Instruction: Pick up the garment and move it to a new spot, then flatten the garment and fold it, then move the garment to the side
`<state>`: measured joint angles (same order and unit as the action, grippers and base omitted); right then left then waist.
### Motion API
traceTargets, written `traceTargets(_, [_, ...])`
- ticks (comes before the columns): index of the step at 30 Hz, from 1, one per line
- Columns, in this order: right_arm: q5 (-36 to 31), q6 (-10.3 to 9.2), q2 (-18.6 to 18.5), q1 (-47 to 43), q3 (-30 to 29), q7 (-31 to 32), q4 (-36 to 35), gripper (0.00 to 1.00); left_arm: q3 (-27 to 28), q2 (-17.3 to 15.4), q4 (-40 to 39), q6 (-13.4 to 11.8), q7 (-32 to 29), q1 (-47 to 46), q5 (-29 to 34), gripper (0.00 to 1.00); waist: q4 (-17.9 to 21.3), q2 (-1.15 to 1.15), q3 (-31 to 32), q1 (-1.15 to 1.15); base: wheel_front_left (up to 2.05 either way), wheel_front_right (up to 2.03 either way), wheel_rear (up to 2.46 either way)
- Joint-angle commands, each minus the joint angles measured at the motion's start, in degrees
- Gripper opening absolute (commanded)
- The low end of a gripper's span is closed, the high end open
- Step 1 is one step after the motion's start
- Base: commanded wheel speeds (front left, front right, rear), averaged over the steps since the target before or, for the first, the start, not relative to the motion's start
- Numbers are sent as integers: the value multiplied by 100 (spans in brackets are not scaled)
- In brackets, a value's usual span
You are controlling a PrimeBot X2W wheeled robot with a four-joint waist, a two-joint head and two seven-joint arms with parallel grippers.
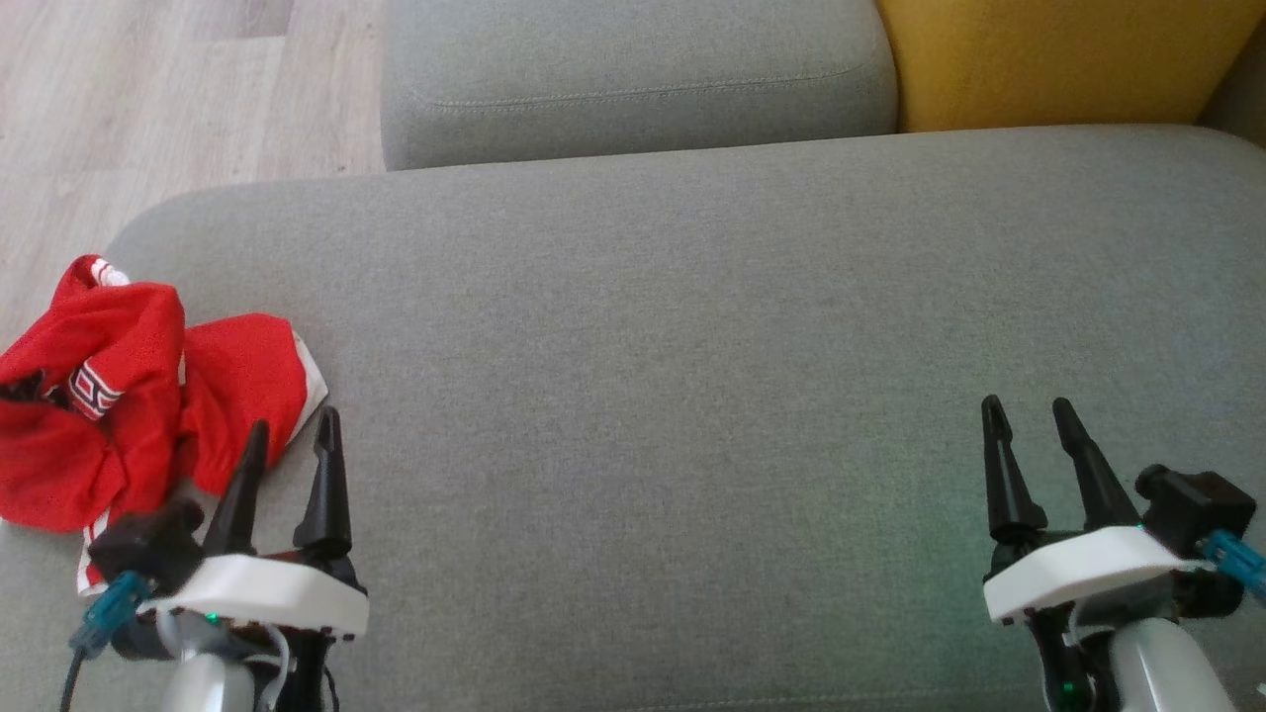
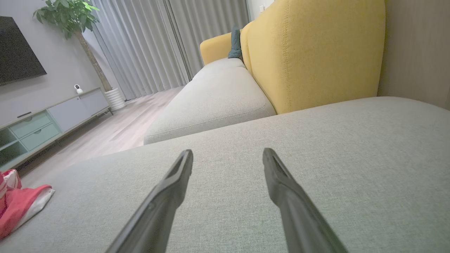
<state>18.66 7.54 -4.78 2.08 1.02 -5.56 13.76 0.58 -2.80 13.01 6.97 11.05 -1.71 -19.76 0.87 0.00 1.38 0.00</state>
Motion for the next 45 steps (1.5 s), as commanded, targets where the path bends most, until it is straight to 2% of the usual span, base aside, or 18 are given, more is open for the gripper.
traceTargets(1, [-161,-5,-87,264,113,-83,-196,100,124,-113,-193,-18,82,-345,158,100,-1,0,0,0,0,0,0])
traceTargets(20, [-1352,-5,4,229,176,-289,-205,100,148,-103,-4,-49,395,-360,1395,100,18,0,-2,0,0,0,0])
traceTargets(30, [-1106,-5,88,216,77,-330,-163,100,198,-66,92,-52,395,-348,1244,100,-11,0,-19,0,0,0,0])
traceTargets(45, [-1085,-5,108,238,63,-341,-143,100,201,-49,146,-62,395,-379,1263,100,-63,0,-53,0,0,0,0])
